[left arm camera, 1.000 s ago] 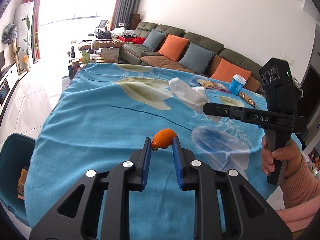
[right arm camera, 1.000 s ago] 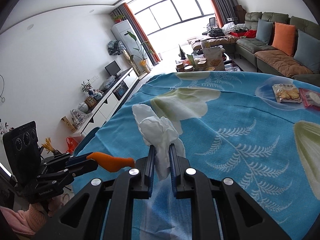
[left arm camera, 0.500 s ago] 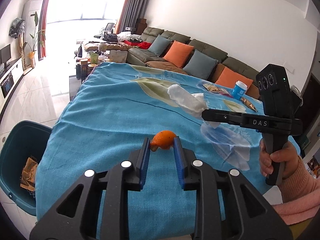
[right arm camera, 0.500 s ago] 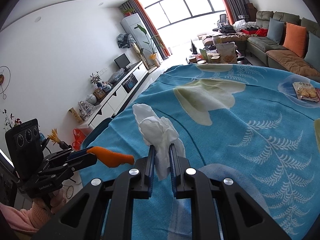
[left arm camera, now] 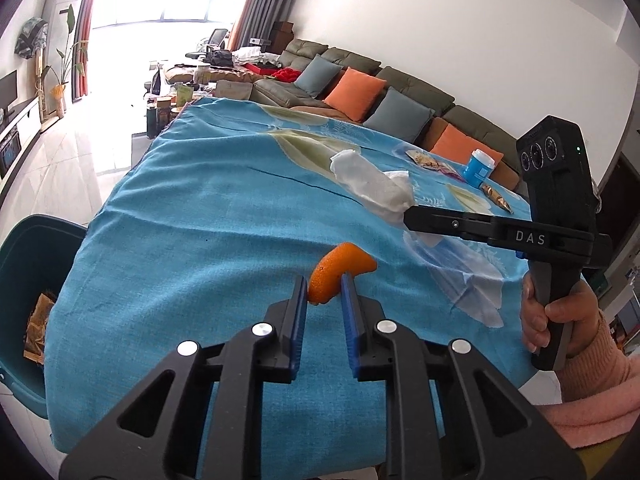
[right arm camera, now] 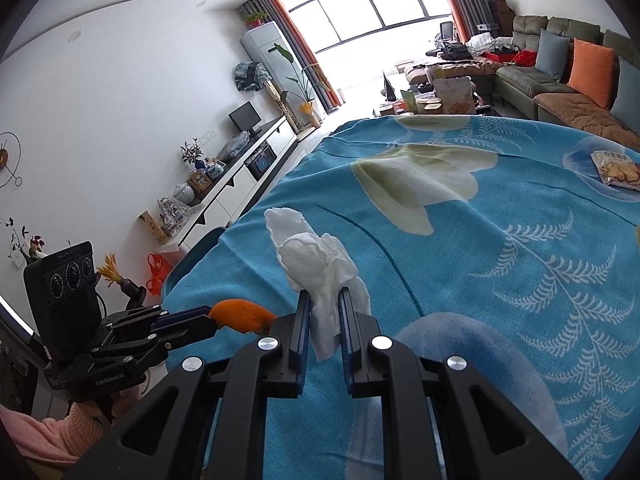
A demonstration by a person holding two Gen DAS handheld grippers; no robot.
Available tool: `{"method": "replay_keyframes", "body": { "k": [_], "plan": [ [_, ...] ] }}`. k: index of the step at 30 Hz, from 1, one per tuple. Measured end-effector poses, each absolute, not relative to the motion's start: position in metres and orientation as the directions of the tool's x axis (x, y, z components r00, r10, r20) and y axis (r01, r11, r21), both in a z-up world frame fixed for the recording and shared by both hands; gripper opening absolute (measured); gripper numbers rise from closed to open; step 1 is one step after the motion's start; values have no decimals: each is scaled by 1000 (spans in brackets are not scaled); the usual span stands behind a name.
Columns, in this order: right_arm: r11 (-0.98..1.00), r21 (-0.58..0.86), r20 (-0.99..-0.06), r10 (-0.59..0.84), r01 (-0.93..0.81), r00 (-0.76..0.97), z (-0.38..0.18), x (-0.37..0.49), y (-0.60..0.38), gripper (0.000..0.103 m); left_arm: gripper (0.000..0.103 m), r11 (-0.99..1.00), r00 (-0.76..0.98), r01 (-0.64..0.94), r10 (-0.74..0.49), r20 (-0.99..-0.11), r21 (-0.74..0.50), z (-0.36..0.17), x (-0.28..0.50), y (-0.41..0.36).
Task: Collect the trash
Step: 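Lift the orange peel and tissue and carry them toward the teal bin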
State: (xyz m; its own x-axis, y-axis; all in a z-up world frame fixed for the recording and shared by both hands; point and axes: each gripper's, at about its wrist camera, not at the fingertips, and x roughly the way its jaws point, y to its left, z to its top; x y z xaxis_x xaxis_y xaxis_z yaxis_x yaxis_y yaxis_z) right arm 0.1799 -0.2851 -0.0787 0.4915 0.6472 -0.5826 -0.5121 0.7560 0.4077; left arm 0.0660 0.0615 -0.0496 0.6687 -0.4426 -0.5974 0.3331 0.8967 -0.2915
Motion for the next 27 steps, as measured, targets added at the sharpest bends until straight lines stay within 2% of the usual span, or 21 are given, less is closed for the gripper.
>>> {"method": "replay_keyframes", "body": {
  "k": [2, 4, 5, 8, 9, 12, 14, 16, 17, 18, 22, 23, 24, 27],
  "plan": [
    [755, 408, -583, 648, -513, 491, -80, 180, -286, 13, 25, 896, 659, 331, -444, -607, -296, -51, 67, 59],
    [756, 409, -583, 647, -511, 491, -80, 180, -286, 13, 42, 881, 627, 341, -473, -619, -328, -55, 71, 58],
    [756, 411, -583, 648, -510, 490, -80, 179, -287, 13, 44, 882, 622, 339, -472, -625, -329, -57, 72, 57],
    [755, 413, -583, 648, -509, 490, -81, 179, -289, 13, 43, 873, 602, 351, -488, -632, -339, -62, 78, 54],
    [755, 414, -582, 649, -508, 490, -81, 179, -289, 13, 40, 868, 594, 355, -495, -634, -346, -64, 79, 53],
    [755, 414, -583, 649, -509, 489, -81, 178, -289, 13, 24, 858, 581, 370, -513, -632, -357, -66, 80, 51],
    [755, 416, -583, 649, -508, 489, -81, 178, -289, 13, 22, 862, 585, 378, -504, -635, -337, -64, 78, 47],
    [754, 416, -582, 650, -508, 488, -81, 178, -289, 13, 26, 873, 594, 381, -484, -643, -304, -63, 74, 43],
    [754, 416, -582, 650, -508, 488, -81, 178, -289, 13, 39, 875, 593, 385, -477, -648, -292, -62, 73, 41],
    [753, 418, -582, 651, -508, 487, -81, 178, -289, 13, 45, 872, 587, 395, -481, -651, -287, -62, 71, 40],
    [752, 418, -583, 652, -510, 485, -81, 177, -288, 13, 44, 874, 584, 424, -463, -667, -237, -63, 66, 34],
    [752, 418, -582, 653, -510, 485, -80, 177, -288, 13, 33, 877, 584, 427, -454, -673, -222, -64, 65, 32],
    [752, 419, -582, 653, -510, 485, -80, 177, -287, 13, 27, 878, 579, 429, -449, -681, -213, -65, 66, 31],
    [750, 417, -582, 655, -514, 483, -79, 177, -286, 13, 20, 879, 586, 430, -446, -677, -207, -64, 65, 30]
  ]
}}
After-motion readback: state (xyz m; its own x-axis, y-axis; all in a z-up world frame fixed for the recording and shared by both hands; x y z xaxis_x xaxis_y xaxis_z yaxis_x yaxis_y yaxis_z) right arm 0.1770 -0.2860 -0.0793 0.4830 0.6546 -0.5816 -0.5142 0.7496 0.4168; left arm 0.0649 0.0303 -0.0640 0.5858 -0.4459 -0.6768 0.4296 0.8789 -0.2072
